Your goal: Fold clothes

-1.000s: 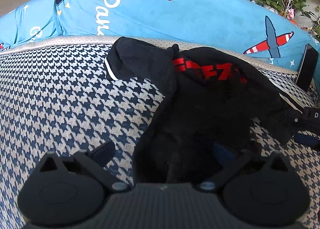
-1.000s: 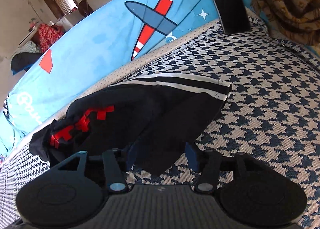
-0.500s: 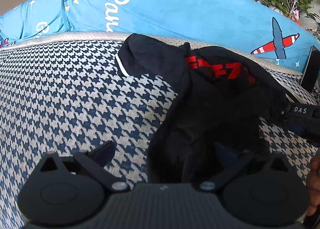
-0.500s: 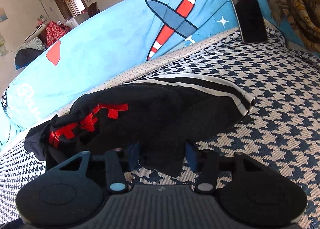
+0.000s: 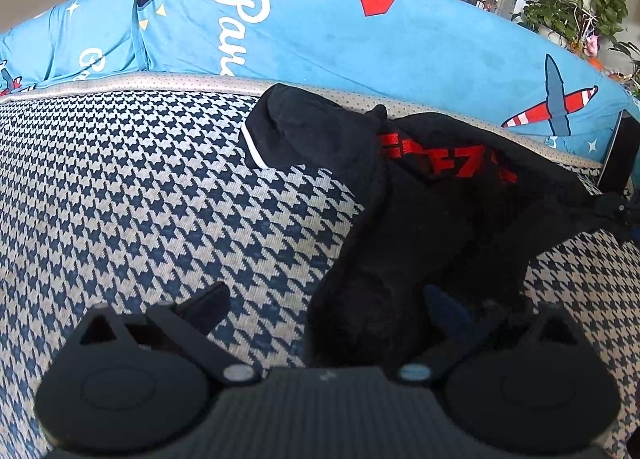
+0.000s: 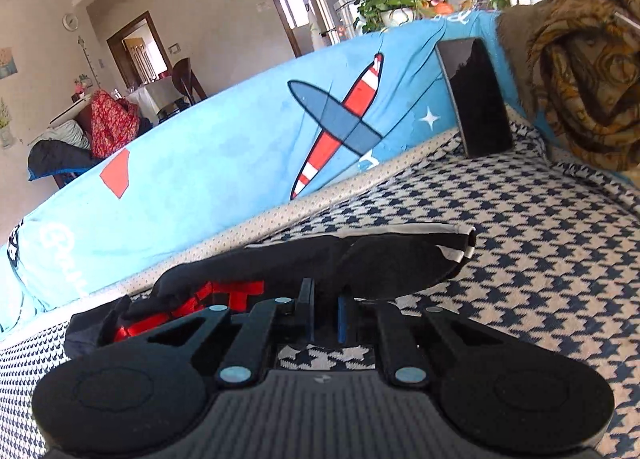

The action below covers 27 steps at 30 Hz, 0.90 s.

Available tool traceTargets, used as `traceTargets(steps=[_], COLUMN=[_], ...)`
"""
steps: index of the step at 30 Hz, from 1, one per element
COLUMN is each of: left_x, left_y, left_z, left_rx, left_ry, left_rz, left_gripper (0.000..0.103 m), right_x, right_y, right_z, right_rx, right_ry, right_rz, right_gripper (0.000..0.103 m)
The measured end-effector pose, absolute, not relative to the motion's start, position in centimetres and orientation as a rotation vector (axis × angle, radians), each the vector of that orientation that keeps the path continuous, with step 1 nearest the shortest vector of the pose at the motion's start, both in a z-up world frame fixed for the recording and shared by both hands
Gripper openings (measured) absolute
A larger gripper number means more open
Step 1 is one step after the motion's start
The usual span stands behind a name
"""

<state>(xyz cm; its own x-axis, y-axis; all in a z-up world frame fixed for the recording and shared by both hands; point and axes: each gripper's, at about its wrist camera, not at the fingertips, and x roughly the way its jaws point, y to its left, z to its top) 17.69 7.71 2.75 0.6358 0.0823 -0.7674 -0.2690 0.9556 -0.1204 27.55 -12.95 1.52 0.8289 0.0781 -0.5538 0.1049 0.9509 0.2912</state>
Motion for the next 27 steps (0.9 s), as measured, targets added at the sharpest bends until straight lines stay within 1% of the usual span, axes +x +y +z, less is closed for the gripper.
traceTargets(steps=[6,11,13,15,17,23,27], left_x=[17.7,17.4,17.1,16.6,15.7,14.0,13.0], left_y=[7.2,6.8,6.6,6.3,5.9,4.9,4.4], left_z=[2.8,2.6,2.6,2.6,2.5,2.4,2.3], left_rx=[-0.225,-0.218,-0.215,-0.201,-0.187,-0.128,-0.128], left_ry=[0.857,0.86,0.861,0.864,0.869,0.866,0.862], left_rz=[0.209,0.215,0.216,0.212,0.204,0.203,0.21], left_gripper=[0.103,0.103,0.103,0.103,0.103,0.103,0.103], right_x=[27.4,28.2,28.8,28.9,28.6,26.9,26.0], right_y=[-16.2,-18.9,-19.3,-19.9,-20.8,-22.4,-22.8], right_z=[2.6,1.5,0.6,0.2,0.3,1.7,1.6], right_rx=[0.287,0.3,0.301,0.34,0.381,0.411,0.427], right_ry=[0.559,0.619,0.671,0.698,0.71,0.681,0.721], right_rz=[-0.121,-0.189,-0.176,-0.163,-0.144,-0.096,-0.03], right_gripper=[0.011,0.011,0.011,0.012,0.018,0.025,0.026])
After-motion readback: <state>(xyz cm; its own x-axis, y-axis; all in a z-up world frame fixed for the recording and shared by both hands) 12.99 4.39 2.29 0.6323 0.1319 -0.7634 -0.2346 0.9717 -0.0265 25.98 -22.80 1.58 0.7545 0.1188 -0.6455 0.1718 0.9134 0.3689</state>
